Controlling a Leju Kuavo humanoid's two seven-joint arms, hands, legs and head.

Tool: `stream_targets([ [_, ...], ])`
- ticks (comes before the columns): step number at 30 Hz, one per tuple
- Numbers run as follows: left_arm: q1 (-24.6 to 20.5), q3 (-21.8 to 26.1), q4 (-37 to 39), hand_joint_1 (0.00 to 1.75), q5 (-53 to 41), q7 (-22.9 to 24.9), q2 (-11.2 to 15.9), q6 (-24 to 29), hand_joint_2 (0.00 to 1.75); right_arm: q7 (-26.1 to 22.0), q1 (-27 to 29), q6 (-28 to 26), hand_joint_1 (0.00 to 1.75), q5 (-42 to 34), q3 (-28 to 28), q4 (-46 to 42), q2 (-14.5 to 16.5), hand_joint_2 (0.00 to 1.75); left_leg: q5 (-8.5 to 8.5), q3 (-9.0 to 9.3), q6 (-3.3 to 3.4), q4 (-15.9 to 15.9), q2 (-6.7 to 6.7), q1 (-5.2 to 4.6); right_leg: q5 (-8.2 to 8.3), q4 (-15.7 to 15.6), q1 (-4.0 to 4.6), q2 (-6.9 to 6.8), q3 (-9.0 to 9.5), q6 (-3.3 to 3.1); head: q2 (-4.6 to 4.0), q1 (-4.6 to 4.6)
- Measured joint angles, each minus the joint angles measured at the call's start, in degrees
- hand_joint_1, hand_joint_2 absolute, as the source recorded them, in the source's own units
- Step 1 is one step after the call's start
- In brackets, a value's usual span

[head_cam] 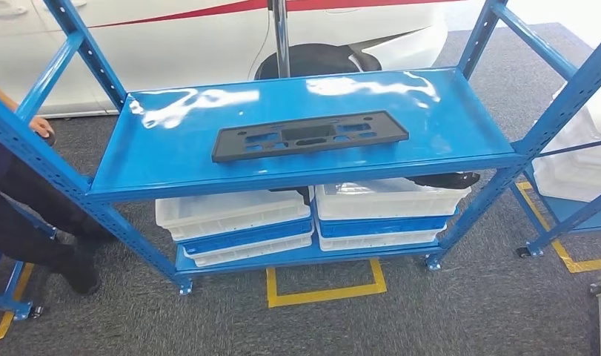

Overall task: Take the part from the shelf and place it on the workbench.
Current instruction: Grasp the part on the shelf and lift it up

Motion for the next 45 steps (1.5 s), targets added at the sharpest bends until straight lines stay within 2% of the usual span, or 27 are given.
stream_targets([
  [1,0.1,0.0,0.0,0.0,-0.2,0.2,0.0,0.1,0.0,0.0,0.1,0.0,0.0,0.0,0.1,0.0,0.0,0.0,-1.37,-1.41,0.0,-0.9,0.0,0.01,-0.94,0.0,-0.01,0.18,1.28,0.03,0.0,-0.01],
  [2,0.2,0.0,0.0,0.0,-0.4,0.3,0.0,0.2,0.0,0.0,0.1,0.0,0.0,0.0,0.2,0.0,0.0,0.0,-0.8,-2.31,0.1,-3.0,0.0,0.01,-1.89,0.0,-0.02,0.34,2.57,0.1,0.0,-0.02],
  [3,0.3,0.0,0.1,0.0,-0.4,0.4,0.0,0.2,0.0,0.0,0.2,0.0,0.0,0.0,0.2,0.0,0.0,0.0,2.47,-2.89,0.3,-6.0,0.0,-0.03,-2.85,-0.1,-0.02,0.43,3.71,0.19,0.0,-0.03],
  [5,0.4,0.0,0.2,0.0,-0.4,0.7,0.0,0.0,0.0,0.0,0.2,0.0,0.0,0.0,0.4,0.0,0.0,0.0,11.82,-3.08,1.01,-10.9,-0.01,-0.34,-4.77,0.0,0.1,0.78,5.65,0.65,0.0,0.01],
  [6,0.4,0.0,0.3,0.0,-0.5,0.9,0.0,-0.2,0.0,0.1,0.2,0.0,0.0,0.1,0.5,0.1,0.0,0.0,15.19,-2.88,1.37,-12.1,-0.01,-0.54,-5.57,0.0,0.12,0.96,6.23,0.94,0.0,0.04],
  [7,0.4,-0.1,0.3,0.0,-0.5,1.0,0.0,-0.4,0.0,0.1,0.0,0.0,0.0,0.1,0.5,0.1,0.0,0.0,16.4,-2.6,1.75,-12.3,-0.03,-0.82,-6.12,-0.1,0.1,1.11,6.71,1.28,0.0,0.09],
  [9,0.0,-0.1,0.3,0.0,-0.5,1.1,0.0,-0.6,0.0,0.1,-0.4,0.0,0.0,0.1,0.5,0.2,0.1,0.0,16.1,-1.81,2.45,-12.8,-0.1,-0.91,-6.85,-0.7,-0.05,0.89,7.38,1.91,0.0,0.1],
  [11,-0.3,-0.1,0.3,0.0,-0.5,1.1,0.1,-0.7,0.0,0.1,-0.7,0.0,0.0,0.1,0.6,0.2,0.1,0.0,15.91,-0.7,3.18,-14.2,-0.09,-0.51,-8.43,1.9,-0.03,0.3,6.41,2.37,0.01,0.18],
  [13,-0.5,-0.1,0.4,0.0,-0.5,1.1,0.1,-0.8,0.0,0.1,-0.7,0.0,0.0,0.1,0.7,0.2,0.1,0.0,15.55,0.25,3.61,-15.0,-0.03,-0.16,-11.01,9.3,-0.08,-0.05,2.01,2.75,0.02,0.32],
  [14,-0.5,-0.1,0.4,0.0,-0.5,1.1,0.0,-0.9,0.0,0.1,-0.7,0.0,0.0,0.1,0.7,0.2,0.1,0.0,15.27,0.64,3.65,-15.1,-0.05,-0.08,-11.7,13.1,-0.18,-0.07,-0.78,2.99,0.02,0.37],
  [15,-0.5,-0.1,0.4,0.0,-0.5,1.1,0.0,-1.0,0.0,0.1,-0.6,0.0,0.0,0.1,0.7,0.2,0.1,0.0,14.92,1.05,3.6,-15.1,-0.12,0.03,-11.32,15.4,-0.33,-0.08,-3.03,3.25,0.02,0.39],
  [16,-0.4,-0.1,0.4,0.0,-0.5,1.1,0.0,-1.1,0.0,-0.1,-0.5,0.0,0.0,0.1,0.7,0.2,0.1,0.0,14.53,1.52,3.45,-15.1,-0.24,0.16,-9.75,15.5,-0.48,-0.1,-4.36,3.47,0.02,0.42],
  [17,-0.3,-0.1,0.4,0.0,-0.5,1.1,0.0,-1.2,0.0,-0.3,-0.4,0.0,0.0,0.1,0.7,0.2,0.1,0.0,14.15,2.08,3.23,-15.1,-0.36,0.32,-7.11,13.3,-0.66,-0.13,-4.57,3.69,0.02,0.43],
  [19,-0.3,-0.1,0.4,0.0,-0.5,1.1,0.0,-1.5,0.0,-1.3,-0.3,0.0,0.0,-0.1,0.8,0.2,0.1,0.0,13.39,3.01,2.51,-15.1,-0.55,0.44,-1.71,5.9,-1.0,-0.21,-3.08,4.12,0.01,0.44],
  [21,-0.4,-0.1,0.4,0.0,-0.4,1.1,0.1,-1.8,0.0,-2.8,-0.4,0.0,0.0,-0.5,0.8,0.2,0.2,0.0,12.86,3.24,1.64,-15.1,-0.59,0.26,0.44,1.5,-1.09,-0.04,-2.02,3.75,0.01,0.31],
  [22,-0.5,-0.2,0.4,0.0,-0.3,1.1,0.1,-1.9,0.0,-3.7,-0.5,0.0,0.0,-0.8,0.8,0.2,0.3,0.0,12.72,3.18,1.66,-15.1,-0.6,0.15,0.37,1.1,-1.01,0.06,-1.99,3.44,0.01,0.24],
  [25,-0.4,-0.2,0.4,0.0,-0.2,1.0,0.1,-2.0,0.0,-6.2,-0.5,0.1,0.0,-1.1,0.8,0.2,0.6,0.0,12.99,3.17,3.76,-15.3,-0.59,0.11,0.67,0.8,-0.91,0.1,-2.05,2.93,0.01,0.1],
  [26,-0.4,-0.2,0.4,0.0,-0.2,1.0,0.1,-2.0,0.0,-7.0,-0.5,0.2,0.0,-1.0,0.8,0.2,0.7,0.0,13.15,3.21,4.21,-15.4,-0.59,0.1,0.68,0.8,-0.85,0.11,-2.05,2.86,0.01,0.07],
  [27,-0.4,-0.3,0.4,0.0,-0.4,0.9,0.1,-2.0,0.0,-7.8,-0.6,0.2,0.0,-1.0,0.8,0.2,0.9,0.0,13.19,3.29,4.28,-15.6,-0.59,0.11,0.67,0.8,-0.78,0.12,-2.06,2.75,0.01,0.06],
  [31,-0.5,-1.0,0.4,0.0,-0.5,-0.2,0.1,-1.4,0.0,-9.3,-1.5,0.4,0.0,-0.7,1.0,0.2,1.5,0.0,13.4,3.54,3.72,-16.0,-0.59,0.19,0.57,0.8,-0.63,0.12,-2.06,2.25,0.0,0.04],
  [34,-0.5,-1.2,0.4,0.0,-0.3,-0.6,0.2,-1.4,0.0,-9.4,-1.9,0.5,0.0,-0.4,1.2,0.2,1.9,0.0,13.17,3.44,3.39,-15.9,-0.59,0.12,0.55,0.7,-0.92,0.04,-2.06,2.21,0.0,0.0],
  [37,-0.5,-1.4,0.4,0.0,-0.1,-0.1,0.2,-1.2,0.0,-9.2,-2.1,0.7,0.0,-0.1,1.4,0.2,2.4,0.0,12.98,3.95,3.79,-17.3,-0.62,-0.06,1.64,0.7,-1.02,-0.05,-1.76,2.66,0.01,-0.06],
  [39,-0.5,-1.6,0.4,0.0,0.0,0.3,0.2,-0.9,0.0,-8.9,-2.1,0.9,0.0,0.1,1.6,0.2,2.5,0.0,13.35,5.67,3.81,-19.5,-0.71,0.38,2.39,1.5,-0.81,-0.19,-1.72,3.12,0.01,-0.01],
  [41,-0.5,-1.6,0.4,0.0,0.3,0.5,0.1,-0.7,0.0,-8.3,-2.1,1.1,0.0,0.2,1.9,0.2,2.5,0.0,13.74,7.2,3.48,-20.6,-0.72,0.84,0.22,4.8,-0.67,-0.28,-3.45,3.43,0.0,0.21],
  [43,-0.4,-1.6,0.4,0.0,0.5,0.7,0.1,-0.5,0.0,-7.7,-1.8,1.1,0.0,0.2,2.2,0.2,2.5,0.0,13.59,7.68,3.1,-20.6,-0.63,0.92,-3.01,11.2,-0.8,-0.3,-7.26,3.87,0.0,0.37],
  [44,-0.4,-1.6,0.4,0.0,0.6,0.8,0.1,-0.4,0.0,-7.3,-1.6,1.2,0.0,0.2,2.3,0.2,2.5,0.0,13.39,7.92,2.84,-20.6,-0.6,1.0,-3.72,13.6,-0.97,-0.31,-8.99,4.17,0.0,0.38],
  [45,-0.3,-1.7,0.4,0.0,0.6,1.0,0.1,-0.3,0.0,-7.1,-1.3,1.2,0.0,0.2,2.3,0.2,2.4,0.0,13.14,8.24,2.53,-20.5,-0.61,1.18,-3.16,14.0,-1.13,-0.32,-9.74,4.53,0.0,0.38],
])
